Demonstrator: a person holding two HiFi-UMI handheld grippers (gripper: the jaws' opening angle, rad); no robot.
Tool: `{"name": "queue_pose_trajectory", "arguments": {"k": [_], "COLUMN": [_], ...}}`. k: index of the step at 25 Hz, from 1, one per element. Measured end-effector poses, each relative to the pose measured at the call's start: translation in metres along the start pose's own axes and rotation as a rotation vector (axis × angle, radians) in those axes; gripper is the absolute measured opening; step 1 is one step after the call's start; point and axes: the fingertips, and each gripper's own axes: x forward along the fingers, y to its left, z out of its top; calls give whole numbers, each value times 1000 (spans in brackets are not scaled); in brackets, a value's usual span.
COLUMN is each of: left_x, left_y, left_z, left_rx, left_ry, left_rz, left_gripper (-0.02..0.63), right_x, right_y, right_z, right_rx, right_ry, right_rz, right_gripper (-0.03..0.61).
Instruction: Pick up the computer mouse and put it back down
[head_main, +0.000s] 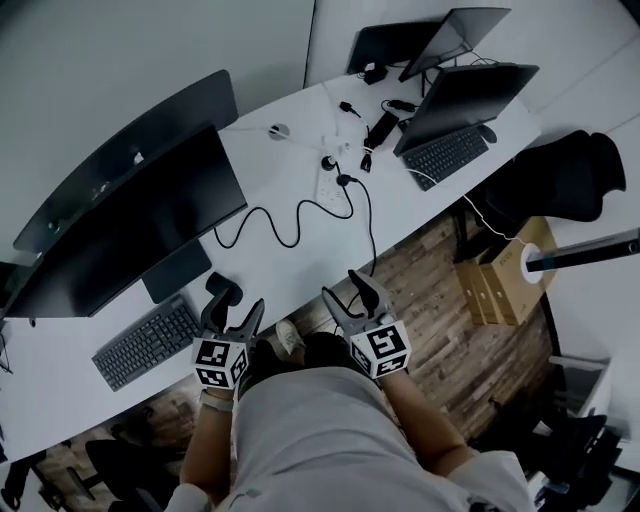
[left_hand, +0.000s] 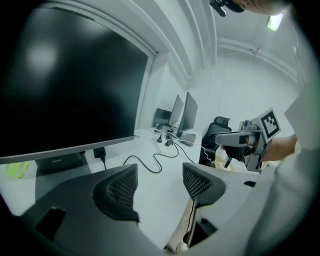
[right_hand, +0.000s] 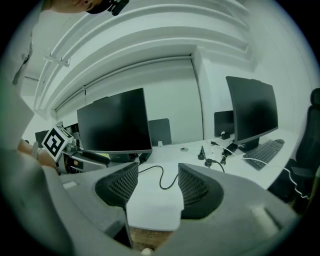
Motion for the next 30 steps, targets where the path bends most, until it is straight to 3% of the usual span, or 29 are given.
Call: {"name": "queue_pose_trajectory", "arguments": {"k": [8, 16, 30], "left_x": [-31, -43, -21], "left_y": [38, 61, 80], "left_z": [-20, -48, -84], "left_rx": [-118, -277, -511], "left_ry": [-9, -21, -54], "left_rz": [176, 385, 616], "left_gripper": [278, 278, 279], "right_x": [49, 92, 143], "right_y": [22, 42, 46], "right_z": [16, 22, 2], "right_rx": [-71, -178, -314], "right_ry": [66, 148, 293], "right_rz": [147, 351, 568], "right_gripper": [249, 249, 249]}}
